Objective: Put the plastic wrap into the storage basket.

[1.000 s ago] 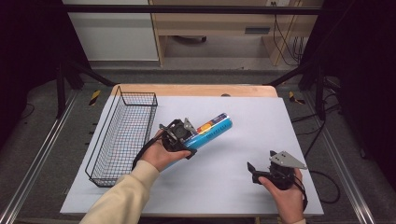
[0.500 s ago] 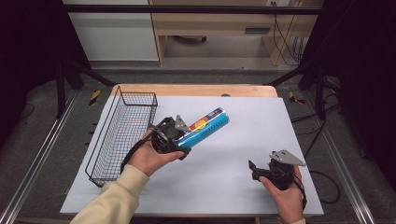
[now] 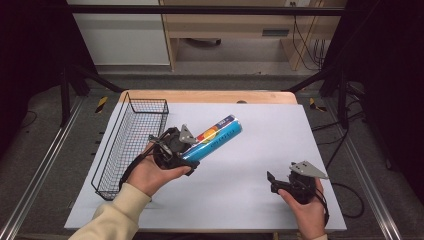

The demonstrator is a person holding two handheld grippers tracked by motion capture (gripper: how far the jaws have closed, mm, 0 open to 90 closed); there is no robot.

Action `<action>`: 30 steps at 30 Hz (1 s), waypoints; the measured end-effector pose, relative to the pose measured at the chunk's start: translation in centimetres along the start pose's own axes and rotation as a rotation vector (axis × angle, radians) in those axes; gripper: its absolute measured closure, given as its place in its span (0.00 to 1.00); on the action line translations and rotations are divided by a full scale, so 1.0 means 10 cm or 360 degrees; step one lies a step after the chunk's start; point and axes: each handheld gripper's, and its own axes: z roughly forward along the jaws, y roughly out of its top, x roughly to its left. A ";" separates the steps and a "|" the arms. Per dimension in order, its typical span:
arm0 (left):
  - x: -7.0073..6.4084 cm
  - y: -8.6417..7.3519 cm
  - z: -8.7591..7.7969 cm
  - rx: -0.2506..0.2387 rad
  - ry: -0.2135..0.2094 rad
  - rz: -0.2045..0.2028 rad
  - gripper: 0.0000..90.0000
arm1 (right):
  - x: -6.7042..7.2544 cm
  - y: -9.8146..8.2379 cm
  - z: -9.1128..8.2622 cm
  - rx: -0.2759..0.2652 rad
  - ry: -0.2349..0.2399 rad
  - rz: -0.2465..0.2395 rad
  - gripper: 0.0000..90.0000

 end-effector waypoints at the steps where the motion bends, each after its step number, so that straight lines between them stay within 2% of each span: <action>1: 0.00 0.00 -0.01 0.0000 -0.0003 0.0000 0.36 | 0.01 0.00 -0.01 -0.0006 -0.0007 0.0000 0.11; 9: 0.04 -0.03 -0.07 -0.0006 0.0006 -0.0033 0.36 | 0.07 0.01 -0.02 -0.0009 0.0001 -0.0023 0.11; 15: 0.14 -0.07 -0.22 -0.0009 0.0051 -0.0075 0.36 | 0.06 0.02 -0.05 -0.0017 0.0001 0.0007 0.11; 18: 0.19 -0.12 -0.31 0.0012 0.0081 -0.0101 0.36 | 0.07 0.04 -0.07 -0.0016 0.0021 0.0019 0.12; 25: 0.23 -0.27 -0.46 0.0047 0.0142 -0.0174 0.36 | 0.13 0.05 -0.09 -0.0014 0.0048 -0.0014 0.12; 30: 0.26 -0.36 -0.56 0.0042 0.0180 -0.0219 0.36 | 0.16 0.04 -0.07 0.0009 0.0054 -0.0032 0.12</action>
